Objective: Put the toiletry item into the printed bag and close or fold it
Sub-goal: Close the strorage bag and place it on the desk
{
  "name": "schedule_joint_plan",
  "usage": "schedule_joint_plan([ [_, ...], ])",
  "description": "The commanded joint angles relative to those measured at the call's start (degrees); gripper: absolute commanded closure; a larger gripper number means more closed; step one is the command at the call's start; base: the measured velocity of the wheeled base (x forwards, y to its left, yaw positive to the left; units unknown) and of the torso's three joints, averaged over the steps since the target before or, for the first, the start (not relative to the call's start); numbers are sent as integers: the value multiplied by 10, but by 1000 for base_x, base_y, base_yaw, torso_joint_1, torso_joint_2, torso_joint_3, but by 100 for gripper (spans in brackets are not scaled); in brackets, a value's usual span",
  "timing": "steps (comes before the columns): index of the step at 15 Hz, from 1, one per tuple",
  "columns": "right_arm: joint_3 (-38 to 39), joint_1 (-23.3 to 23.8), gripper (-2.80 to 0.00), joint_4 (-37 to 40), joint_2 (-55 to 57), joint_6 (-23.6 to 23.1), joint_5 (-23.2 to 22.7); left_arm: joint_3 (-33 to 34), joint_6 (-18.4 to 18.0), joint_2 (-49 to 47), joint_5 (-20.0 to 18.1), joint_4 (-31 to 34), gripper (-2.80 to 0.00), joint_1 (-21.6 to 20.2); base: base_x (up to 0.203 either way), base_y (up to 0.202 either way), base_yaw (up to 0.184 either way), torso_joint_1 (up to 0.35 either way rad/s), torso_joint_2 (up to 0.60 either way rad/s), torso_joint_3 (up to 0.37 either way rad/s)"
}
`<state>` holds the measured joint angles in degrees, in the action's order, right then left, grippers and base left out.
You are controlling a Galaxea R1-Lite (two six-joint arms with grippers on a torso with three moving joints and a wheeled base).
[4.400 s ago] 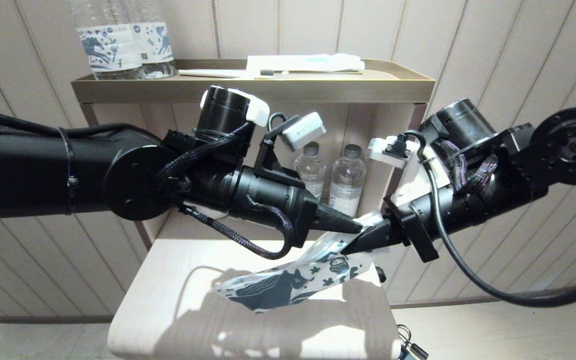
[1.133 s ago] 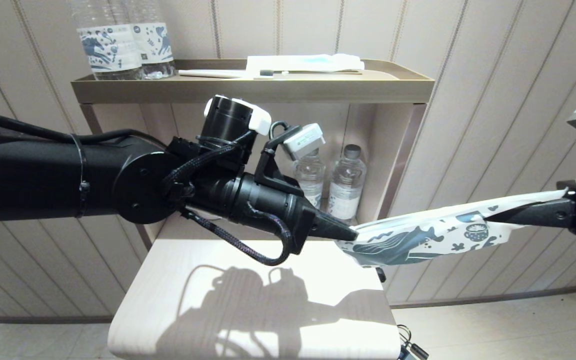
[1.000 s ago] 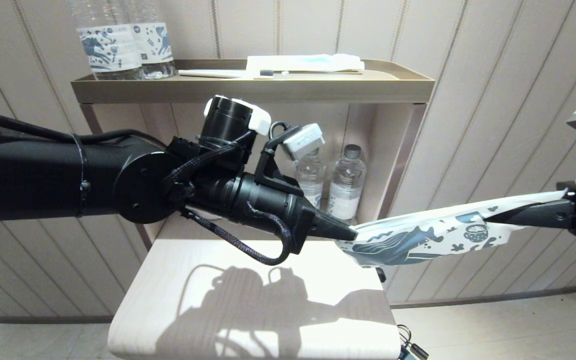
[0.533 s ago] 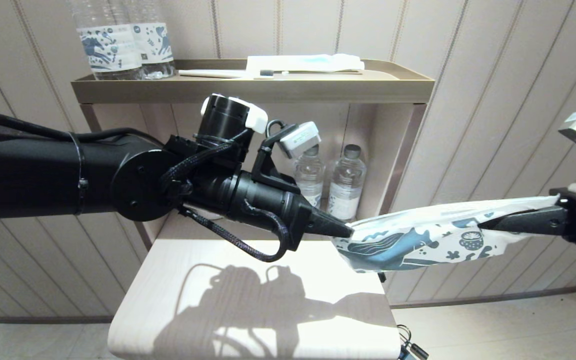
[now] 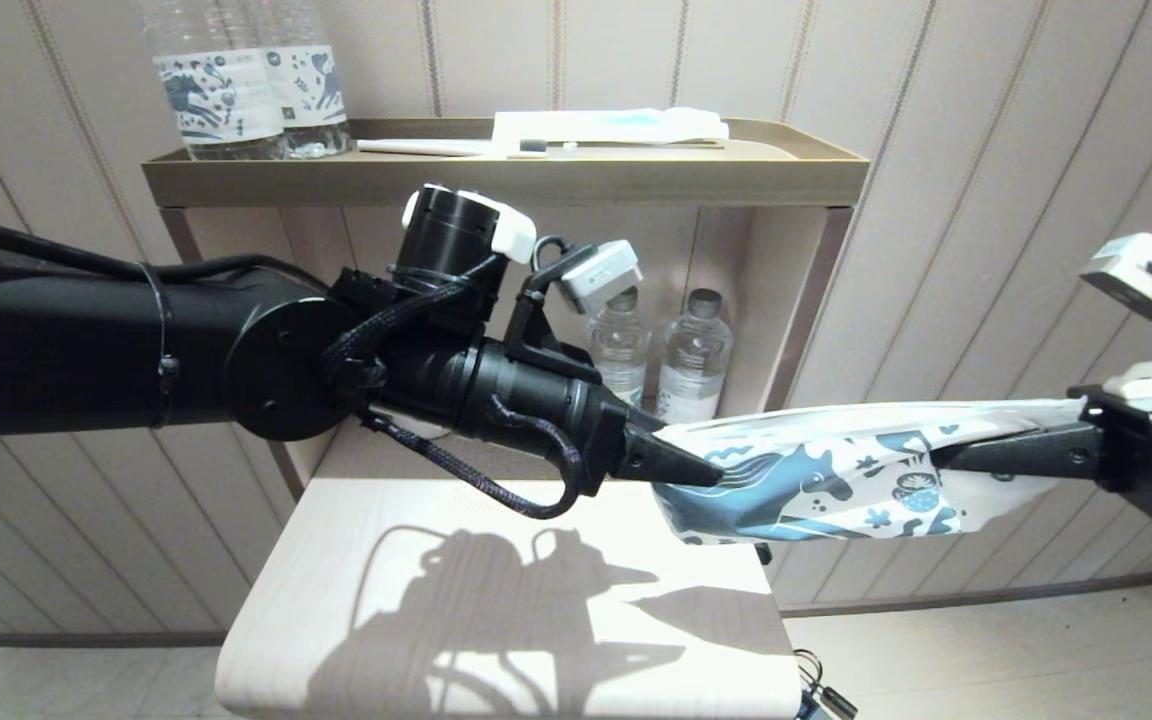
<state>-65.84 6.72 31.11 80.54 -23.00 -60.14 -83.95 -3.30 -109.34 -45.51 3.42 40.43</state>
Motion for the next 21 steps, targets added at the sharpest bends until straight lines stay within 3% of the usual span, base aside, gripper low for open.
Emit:
schedule_joint_plan([
  [1, -1, -4, 0, 2, 11, -1, -3, -6, 0, 0, -3, -2, -280, -16, 0, 0, 0, 0, 0, 0],
  [5, -9, -17, 0, -7, 47, 1, 0, 10, 0, 29, 1, 9, -280, -88, 0, 0, 0, 0, 0, 0],
  [8, -28, -57, 0, -16, 90, 13, 9, 14, -4, 51, 67, 75, -280, -128, 0, 0, 0, 0, 0, 0],
  [12, -57, -99, 0, -18, 147, 23, 48, 98, -6, 110, 93, 82, -280, -138, 0, 0, 0, 0, 0, 0],
  [13, -70, -103, -280, -20, 159, 24, 54, 116, -5, 131, 110, 81, -280, -142, 0, 0, 0, 0, 0, 0],
  [17, -131, -125, -280, -24, 209, 56, 85, 196, 6, 212, 144, 80, -280, -168, 0, 0, 0, 0, 0, 0],
  [21, -154, -166, -280, -25, 208, 73, 153, 245, 9, 271, 162, 80, -280, -190, 0, 0, 0, 0, 0, 0],
])
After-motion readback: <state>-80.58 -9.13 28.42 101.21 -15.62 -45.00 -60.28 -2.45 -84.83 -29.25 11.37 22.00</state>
